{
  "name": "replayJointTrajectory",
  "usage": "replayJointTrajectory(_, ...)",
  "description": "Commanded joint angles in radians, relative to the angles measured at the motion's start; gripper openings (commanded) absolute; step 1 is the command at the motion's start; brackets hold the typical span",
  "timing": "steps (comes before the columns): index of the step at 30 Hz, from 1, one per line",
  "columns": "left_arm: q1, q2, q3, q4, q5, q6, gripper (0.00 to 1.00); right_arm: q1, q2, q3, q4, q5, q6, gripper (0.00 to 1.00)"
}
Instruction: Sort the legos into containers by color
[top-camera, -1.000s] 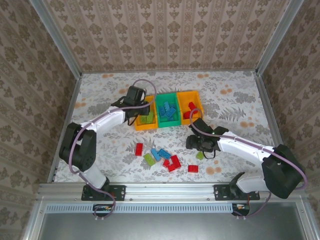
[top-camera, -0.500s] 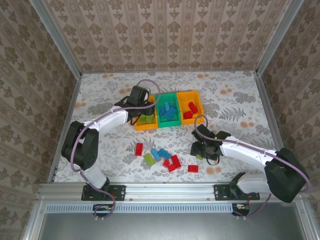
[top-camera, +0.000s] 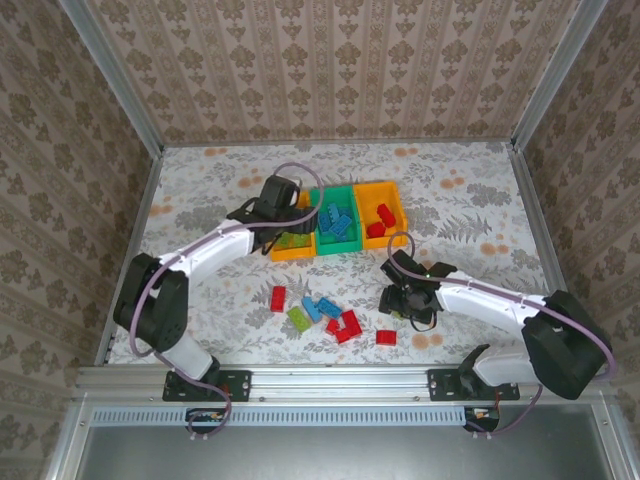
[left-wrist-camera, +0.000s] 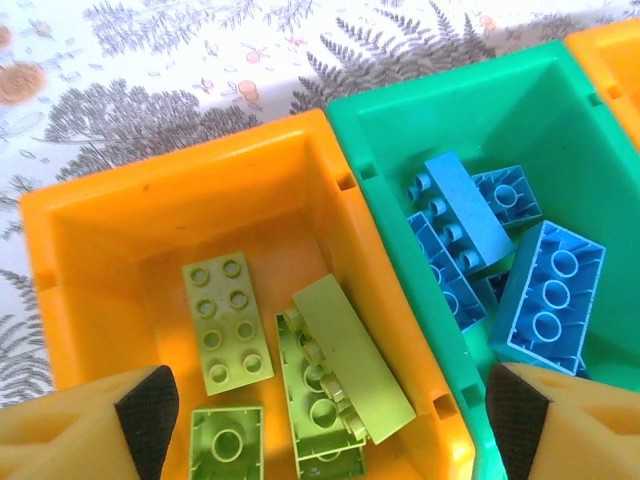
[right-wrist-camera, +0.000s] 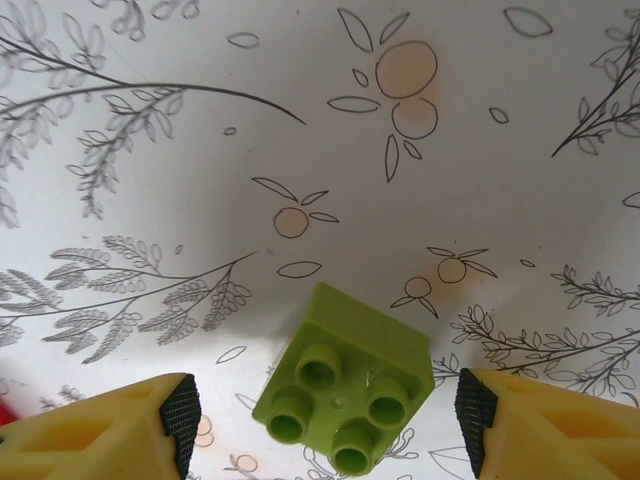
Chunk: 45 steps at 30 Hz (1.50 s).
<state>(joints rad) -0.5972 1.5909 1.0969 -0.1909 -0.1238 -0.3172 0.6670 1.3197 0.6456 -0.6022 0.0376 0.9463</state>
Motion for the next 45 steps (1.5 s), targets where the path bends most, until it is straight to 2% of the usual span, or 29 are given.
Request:
replayJointTrajectory(1,-0.017,-0.070,-0.031,0.025,-0.044,0.004,0.87,0.009,0.048,0.010,-0.003,-0.023,0.009,0.69)
replayJointTrajectory(7,-0.026,-0.153,-0.096,0.035,-0.047,0.006,0.89,0.009,0.125,0.027,0.012,-0.007,-0.013,0.58)
replayJointTrajectory(14,-0.027,-0.259,-0.195,0.039,-0.073,-0.008,0.90,0.014,0.139,0.088,-0.015,0.041,-0.059,0.33)
replayJointTrajectory(17,-0.026,-0.302,-0.230,0.036,-0.089,-0.015,0.91,0.036,0.141,0.158,-0.046,0.090,-0.104,0.28)
replayJointTrajectory(23,-0.023,-0.356,-0.295,0.001,-0.122,-0.037,0.92,0.112,0.203,0.344,-0.009,0.116,-0.223,0.28)
replayJointTrajectory(28,-0.017,-0.402,-0.361,-0.038,-0.143,-0.073,0.93,0.124,0.299,0.491,0.164,-0.020,-0.294,0.28)
replayJointTrajectory(33,0.027,-0.485,-0.440,-0.072,-0.161,-0.111,0.95,0.123,0.444,0.707,0.222,-0.108,-0.347,0.28)
replayJointTrajectory(37,0.076,-0.534,-0.477,-0.141,-0.145,-0.148,0.95,0.108,0.571,0.877,0.203,-0.140,-0.368,0.28)
replayJointTrajectory(41,0.080,-0.559,-0.498,-0.191,-0.154,-0.184,0.95,0.074,0.677,0.997,0.210,-0.207,-0.334,0.29)
replayJointTrajectory(45,0.079,-0.570,-0.515,-0.194,-0.125,-0.209,0.95,0.065,0.764,1.110,0.170,-0.214,-0.328,0.34)
